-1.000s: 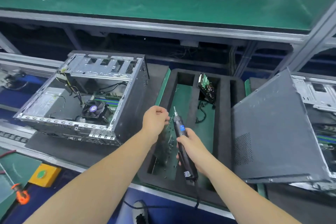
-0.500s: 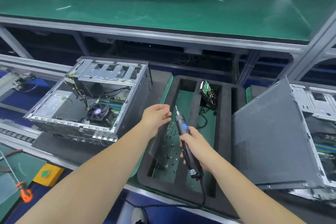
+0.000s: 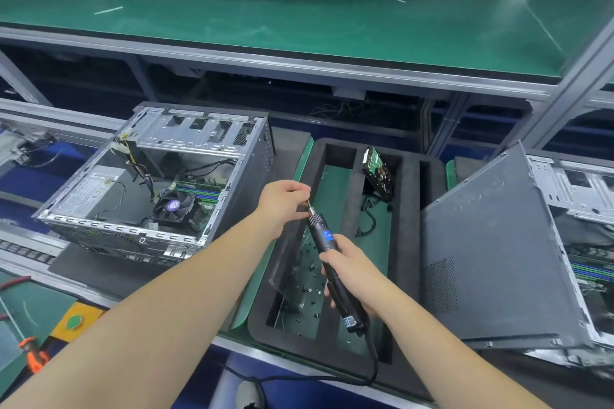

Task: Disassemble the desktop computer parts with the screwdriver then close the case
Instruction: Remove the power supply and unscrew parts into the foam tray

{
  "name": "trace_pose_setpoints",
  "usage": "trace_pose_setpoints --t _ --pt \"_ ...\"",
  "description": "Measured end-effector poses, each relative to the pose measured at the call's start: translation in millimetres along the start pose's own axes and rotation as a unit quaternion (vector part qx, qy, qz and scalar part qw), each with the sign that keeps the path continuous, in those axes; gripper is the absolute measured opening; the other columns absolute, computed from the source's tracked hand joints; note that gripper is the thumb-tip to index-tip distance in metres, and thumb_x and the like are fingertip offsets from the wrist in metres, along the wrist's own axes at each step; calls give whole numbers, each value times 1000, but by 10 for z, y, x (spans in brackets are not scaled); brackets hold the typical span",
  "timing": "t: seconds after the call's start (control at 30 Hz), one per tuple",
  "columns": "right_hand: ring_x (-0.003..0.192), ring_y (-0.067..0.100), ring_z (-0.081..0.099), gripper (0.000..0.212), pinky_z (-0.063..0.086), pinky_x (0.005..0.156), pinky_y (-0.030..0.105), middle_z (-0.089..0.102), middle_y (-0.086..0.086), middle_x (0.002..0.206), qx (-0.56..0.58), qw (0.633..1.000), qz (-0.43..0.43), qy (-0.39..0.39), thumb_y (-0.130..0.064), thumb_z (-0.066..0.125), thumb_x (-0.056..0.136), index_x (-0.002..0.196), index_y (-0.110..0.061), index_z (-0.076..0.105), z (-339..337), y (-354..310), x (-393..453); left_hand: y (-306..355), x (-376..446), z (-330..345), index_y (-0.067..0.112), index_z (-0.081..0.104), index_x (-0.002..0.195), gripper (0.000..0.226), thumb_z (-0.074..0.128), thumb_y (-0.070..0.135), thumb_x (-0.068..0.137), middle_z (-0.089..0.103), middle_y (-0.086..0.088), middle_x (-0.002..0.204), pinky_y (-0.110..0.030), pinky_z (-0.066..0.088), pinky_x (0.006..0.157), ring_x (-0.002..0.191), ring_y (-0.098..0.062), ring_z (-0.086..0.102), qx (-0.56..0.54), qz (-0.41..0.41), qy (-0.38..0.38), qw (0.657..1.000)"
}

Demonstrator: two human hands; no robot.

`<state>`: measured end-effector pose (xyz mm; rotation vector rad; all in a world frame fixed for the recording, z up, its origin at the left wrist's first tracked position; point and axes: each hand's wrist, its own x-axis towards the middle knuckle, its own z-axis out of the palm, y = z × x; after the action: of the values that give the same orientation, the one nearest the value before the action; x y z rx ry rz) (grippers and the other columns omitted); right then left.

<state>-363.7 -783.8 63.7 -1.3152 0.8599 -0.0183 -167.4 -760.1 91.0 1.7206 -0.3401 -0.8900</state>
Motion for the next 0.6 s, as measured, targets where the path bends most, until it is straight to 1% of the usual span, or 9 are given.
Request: trace_pose_setpoints --t 0.13,0.23,0.37,0.5,0.6 --pt "62 23 67 22 57 56 39 60 13 101 -6 1000 -2 2 -32 54 94 114 -41 56 51 -41 -2 70 -10 -37 4 75 100 11 67 3 92 70 -11 104 -21 58 57 89 -18 68 33 -12 -25 999" --pt "63 24 67 21 58 57 40 59 12 100 -4 1000 -6 5 -33 54 93 112 -42 56 78 -72 -6 105 -11 -77 1 74 104 14 68 3 92 70 -14 108 -26 60 60 94 -22 67 4 -22 -24 999" --pt "63 24 66 21 58 58 40 59 12 97 -2 1000 -7 8 -35 55 90 109 -45 57 110 -113 -20 119 -12 -114 -1 72 108 17 69 5 93 69 -16 108 -28 61 61 93 -21 66 -30 -29 -22 999" --pt "63 24 65 19 58 57 40 59 11 96 -3 1000 -7 5 -36 55 89 104 -48 58 126 -123 -39 126 -1 -170 3 73 105 14 69 7 93 69 -17 112 -32 62 65 96 -22 66 -16 -24 -33 999" --pt "62 23 67 23 57 57 40 60 12 98 -1 1000 -8 2 -37 55 88 107 -48 58 151 -121 -52 156 13 -239 4 74 102 12 69 6 92 68 -15 112 -35 63 67 98 -23 66 4 -24 -50 998"
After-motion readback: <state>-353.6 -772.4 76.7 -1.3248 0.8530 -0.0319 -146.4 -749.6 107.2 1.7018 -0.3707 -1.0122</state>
